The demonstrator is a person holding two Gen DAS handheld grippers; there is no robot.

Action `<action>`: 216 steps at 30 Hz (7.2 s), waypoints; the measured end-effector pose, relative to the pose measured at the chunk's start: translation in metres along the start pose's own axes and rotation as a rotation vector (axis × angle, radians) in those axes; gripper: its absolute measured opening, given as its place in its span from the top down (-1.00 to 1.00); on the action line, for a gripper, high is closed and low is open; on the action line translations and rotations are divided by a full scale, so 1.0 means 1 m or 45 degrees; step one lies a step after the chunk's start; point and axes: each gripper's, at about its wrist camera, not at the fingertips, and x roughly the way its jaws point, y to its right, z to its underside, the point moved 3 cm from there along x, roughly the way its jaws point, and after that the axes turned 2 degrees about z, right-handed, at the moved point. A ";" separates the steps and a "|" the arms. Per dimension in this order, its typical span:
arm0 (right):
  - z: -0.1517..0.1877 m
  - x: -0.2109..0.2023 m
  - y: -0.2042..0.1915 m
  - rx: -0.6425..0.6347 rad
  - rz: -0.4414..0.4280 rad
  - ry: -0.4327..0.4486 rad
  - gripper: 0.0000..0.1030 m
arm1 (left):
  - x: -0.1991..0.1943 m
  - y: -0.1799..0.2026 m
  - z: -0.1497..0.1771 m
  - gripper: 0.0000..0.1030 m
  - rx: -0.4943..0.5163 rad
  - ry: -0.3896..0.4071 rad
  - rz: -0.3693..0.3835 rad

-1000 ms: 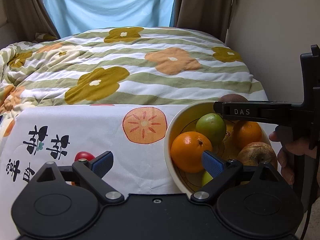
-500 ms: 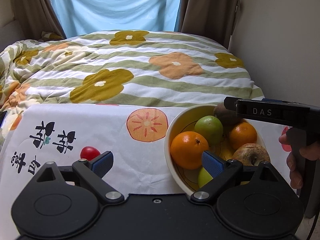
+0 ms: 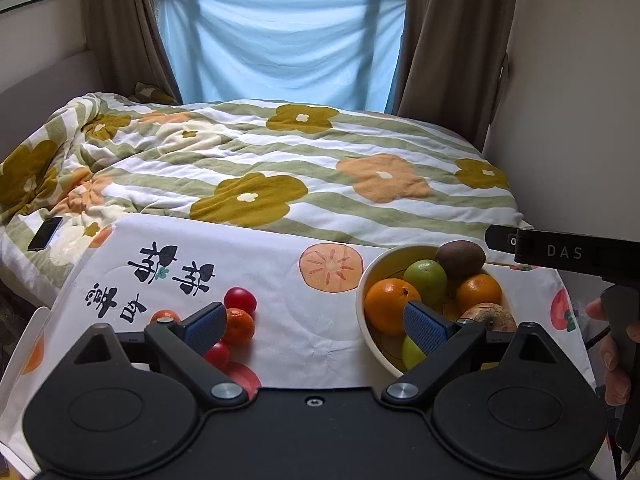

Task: Organize fruits
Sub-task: 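Move the left tool to a small mandarin and close on it, then grasp a red cherry tomato with the right tool while the left tool holds the mandarin, then carry the mandarin and tomato over the bowl while the left tool opens to drop the mandarin, then open the right tool to drop the tomato into the bowl, then grasp the last red tomato with the left tool while the right tool grasps the last mandarin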

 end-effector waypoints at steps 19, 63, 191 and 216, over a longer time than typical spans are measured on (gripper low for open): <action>0.036 -0.044 -0.097 0.026 -0.056 -0.050 -1.00 | -0.043 -0.079 0.029 -0.89 0.079 0.083 -0.088; 0.109 0.075 -0.240 0.296 0.062 -0.284 -0.81 | 0.128 -0.171 0.044 0.20 0.779 -0.161 0.413; 0.027 0.059 -0.007 -0.044 -0.132 -0.195 0.12 | 0.080 0.040 0.000 -0.90 0.404 -0.083 0.141; 0.045 0.019 -0.039 -0.120 -0.108 -0.094 -1.00 | 0.030 0.003 0.024 -0.90 0.343 -0.067 0.041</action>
